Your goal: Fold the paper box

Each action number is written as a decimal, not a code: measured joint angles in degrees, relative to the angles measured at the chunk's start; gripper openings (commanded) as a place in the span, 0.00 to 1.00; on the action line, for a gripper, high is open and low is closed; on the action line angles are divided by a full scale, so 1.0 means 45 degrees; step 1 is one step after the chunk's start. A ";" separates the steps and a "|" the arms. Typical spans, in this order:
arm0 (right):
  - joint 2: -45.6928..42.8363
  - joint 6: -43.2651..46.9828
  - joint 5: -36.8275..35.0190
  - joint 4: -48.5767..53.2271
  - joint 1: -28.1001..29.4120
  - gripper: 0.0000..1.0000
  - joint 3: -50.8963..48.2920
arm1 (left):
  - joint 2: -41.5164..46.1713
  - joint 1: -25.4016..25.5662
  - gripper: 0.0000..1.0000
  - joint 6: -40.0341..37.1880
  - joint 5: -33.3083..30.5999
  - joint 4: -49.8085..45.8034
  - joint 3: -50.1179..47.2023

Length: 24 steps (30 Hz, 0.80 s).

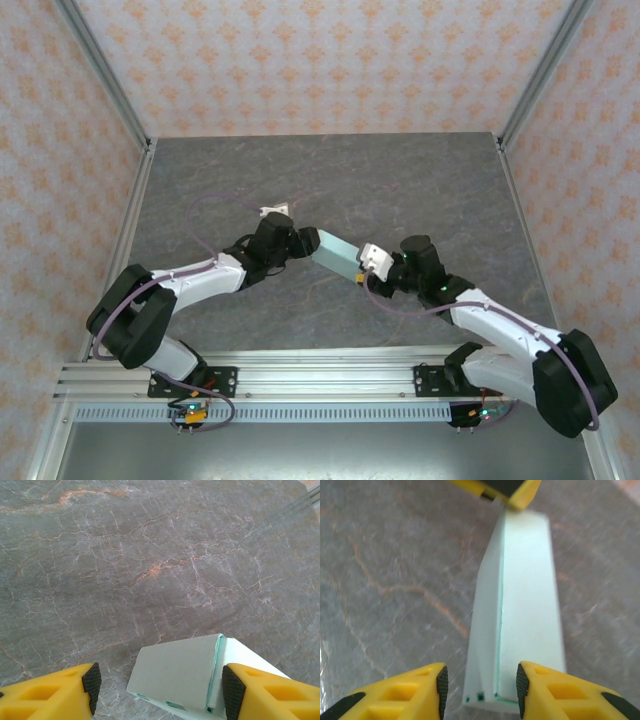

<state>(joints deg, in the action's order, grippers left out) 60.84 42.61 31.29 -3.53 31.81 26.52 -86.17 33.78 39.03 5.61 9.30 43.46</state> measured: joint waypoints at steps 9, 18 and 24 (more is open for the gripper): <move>-0.1234 0.0170 0.0301 0.0058 0.0005 0.41 0.0282 | -0.0253 -0.0005 0.67 0.0000 -0.0010 -0.0311 0.0398; 0.0758 0.0923 -0.0155 -0.0359 0.0359 0.42 0.0345 | -0.0389 -0.0010 0.68 0.0000 -0.0019 -0.0432 0.0554; -0.0078 0.0554 -0.0665 0.0010 0.0641 0.73 0.0364 | -0.0389 -0.0029 0.69 0.0000 -0.0019 -0.0442 0.0559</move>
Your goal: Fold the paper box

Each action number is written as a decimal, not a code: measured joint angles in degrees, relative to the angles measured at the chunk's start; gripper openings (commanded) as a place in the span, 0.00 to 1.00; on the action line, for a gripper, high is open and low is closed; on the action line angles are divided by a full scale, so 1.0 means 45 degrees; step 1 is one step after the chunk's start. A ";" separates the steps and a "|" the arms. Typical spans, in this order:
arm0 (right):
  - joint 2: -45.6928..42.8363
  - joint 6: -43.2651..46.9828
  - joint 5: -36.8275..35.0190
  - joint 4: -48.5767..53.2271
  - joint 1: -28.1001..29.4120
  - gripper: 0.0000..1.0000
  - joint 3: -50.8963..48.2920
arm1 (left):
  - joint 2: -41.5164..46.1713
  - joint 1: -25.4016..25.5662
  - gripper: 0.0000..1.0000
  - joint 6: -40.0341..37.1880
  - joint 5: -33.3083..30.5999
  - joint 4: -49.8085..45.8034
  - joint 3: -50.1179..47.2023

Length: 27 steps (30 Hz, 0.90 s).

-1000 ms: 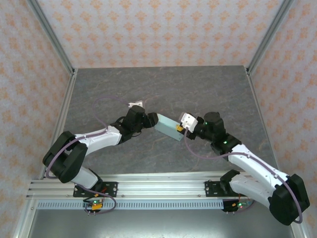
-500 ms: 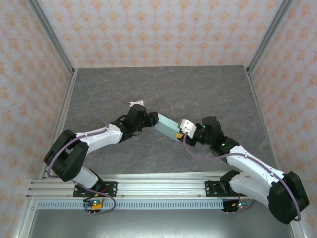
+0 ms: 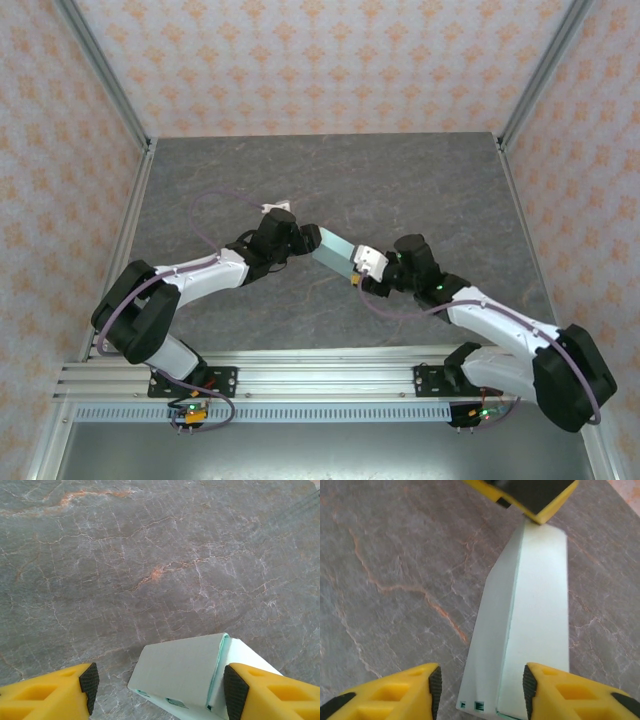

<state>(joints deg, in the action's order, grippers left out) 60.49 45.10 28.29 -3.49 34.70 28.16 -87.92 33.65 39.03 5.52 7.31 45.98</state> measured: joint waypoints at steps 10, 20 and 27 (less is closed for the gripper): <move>0.1277 -0.1088 -0.0923 0.0175 0.0034 0.82 0.2278 | -0.0029 0.0000 0.70 0.0005 0.0005 0.0049 -0.0015; 0.4838 -0.2050 -0.1035 0.2166 0.0087 0.71 0.4172 | 0.0034 -0.0005 0.72 0.0029 0.0000 0.0282 -0.0219; 0.5202 -0.1617 -0.2025 0.2871 0.0656 0.44 0.4172 | 0.0413 -0.0010 0.78 0.0015 0.0078 -0.0272 -0.0219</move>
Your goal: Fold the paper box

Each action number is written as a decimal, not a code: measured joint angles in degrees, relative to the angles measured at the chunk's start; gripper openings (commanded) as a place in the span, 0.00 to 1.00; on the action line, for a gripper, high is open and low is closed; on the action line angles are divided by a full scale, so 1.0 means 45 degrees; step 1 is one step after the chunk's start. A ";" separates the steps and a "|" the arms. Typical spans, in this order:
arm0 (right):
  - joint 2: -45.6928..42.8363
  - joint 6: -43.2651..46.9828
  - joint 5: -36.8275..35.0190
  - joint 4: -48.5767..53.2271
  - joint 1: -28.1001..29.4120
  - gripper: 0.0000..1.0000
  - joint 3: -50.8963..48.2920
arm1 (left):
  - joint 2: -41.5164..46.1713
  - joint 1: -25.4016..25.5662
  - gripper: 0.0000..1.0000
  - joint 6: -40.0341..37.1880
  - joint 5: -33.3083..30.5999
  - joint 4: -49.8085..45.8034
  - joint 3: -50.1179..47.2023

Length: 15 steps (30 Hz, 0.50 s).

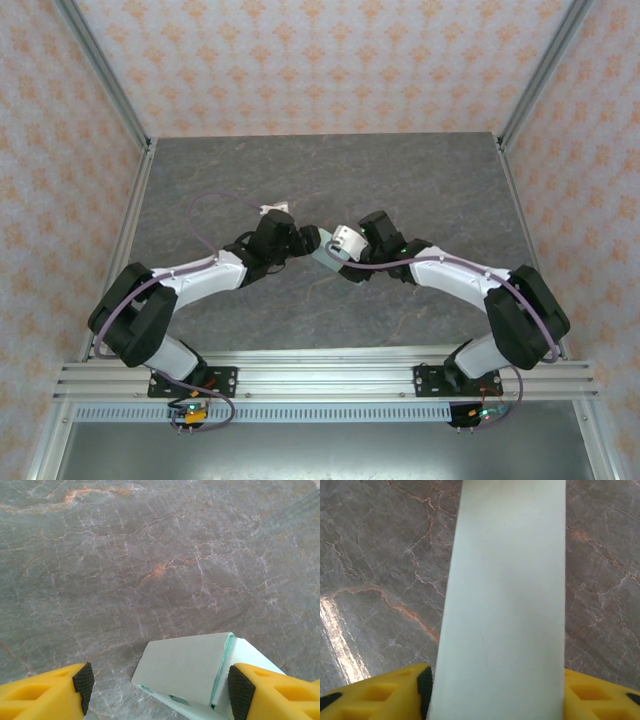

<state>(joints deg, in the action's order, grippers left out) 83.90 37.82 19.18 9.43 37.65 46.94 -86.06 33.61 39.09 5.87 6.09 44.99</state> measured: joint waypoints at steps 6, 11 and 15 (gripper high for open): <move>-0.0403 0.1501 -0.1695 -0.0257 0.0831 0.43 0.0000 | 0.1787 0.0000 0.89 -0.0330 -0.0379 -0.2725 0.0257; -0.0520 0.4002 -0.3050 -0.0481 0.1851 0.65 -0.0228 | 0.4809 0.0000 1.00 -0.1540 -0.2229 -0.4983 0.1758; -0.0520 0.5294 -0.3317 -0.0073 0.2414 0.99 -0.0602 | 0.6339 -0.0068 1.00 -0.2657 -0.3662 -0.5552 0.2589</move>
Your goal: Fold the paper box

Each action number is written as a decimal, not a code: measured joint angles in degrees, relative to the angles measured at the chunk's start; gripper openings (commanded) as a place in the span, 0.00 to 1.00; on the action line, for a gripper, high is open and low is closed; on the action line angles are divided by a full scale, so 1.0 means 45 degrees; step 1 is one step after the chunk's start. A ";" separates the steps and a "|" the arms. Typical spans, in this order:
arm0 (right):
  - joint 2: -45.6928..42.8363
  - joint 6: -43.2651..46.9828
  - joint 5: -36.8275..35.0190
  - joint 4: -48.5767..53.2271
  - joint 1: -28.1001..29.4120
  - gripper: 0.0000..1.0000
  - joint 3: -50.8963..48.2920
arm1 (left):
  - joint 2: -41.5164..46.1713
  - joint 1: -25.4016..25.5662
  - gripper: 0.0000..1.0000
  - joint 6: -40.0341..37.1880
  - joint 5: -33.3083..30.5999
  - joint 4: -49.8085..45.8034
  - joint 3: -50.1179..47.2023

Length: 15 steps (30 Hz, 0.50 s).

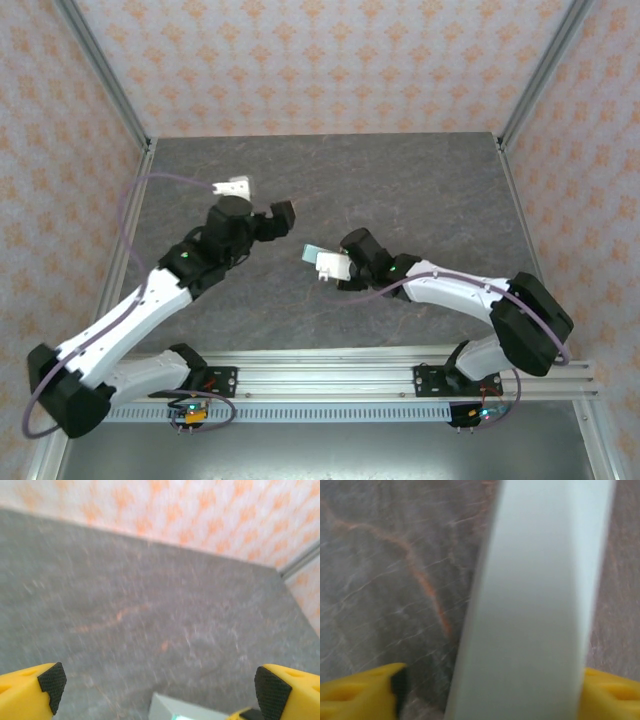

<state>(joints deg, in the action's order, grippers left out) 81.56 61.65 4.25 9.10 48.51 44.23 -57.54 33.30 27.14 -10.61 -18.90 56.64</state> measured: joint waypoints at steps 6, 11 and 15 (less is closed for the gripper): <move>-0.1637 0.0515 0.0952 0.0675 0.0019 0.99 -0.0384 | 0.0520 -0.0078 1.00 -0.0845 -0.1885 -0.0884 -0.0724; -0.4231 0.0083 0.2093 0.0563 -0.0010 0.99 -0.0476 | 0.1054 -0.0078 1.00 -0.1156 -0.3099 -0.1593 -0.1889; -0.5785 -0.0855 0.2851 -0.0102 -0.0369 0.99 -0.0811 | 0.1530 -0.0097 1.00 -0.1957 -0.2710 -0.1681 -0.2093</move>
<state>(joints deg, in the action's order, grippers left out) 55.53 57.80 17.08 8.64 46.85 40.58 -50.65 32.86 18.33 -22.81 -26.46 47.22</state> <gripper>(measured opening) 0.992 0.997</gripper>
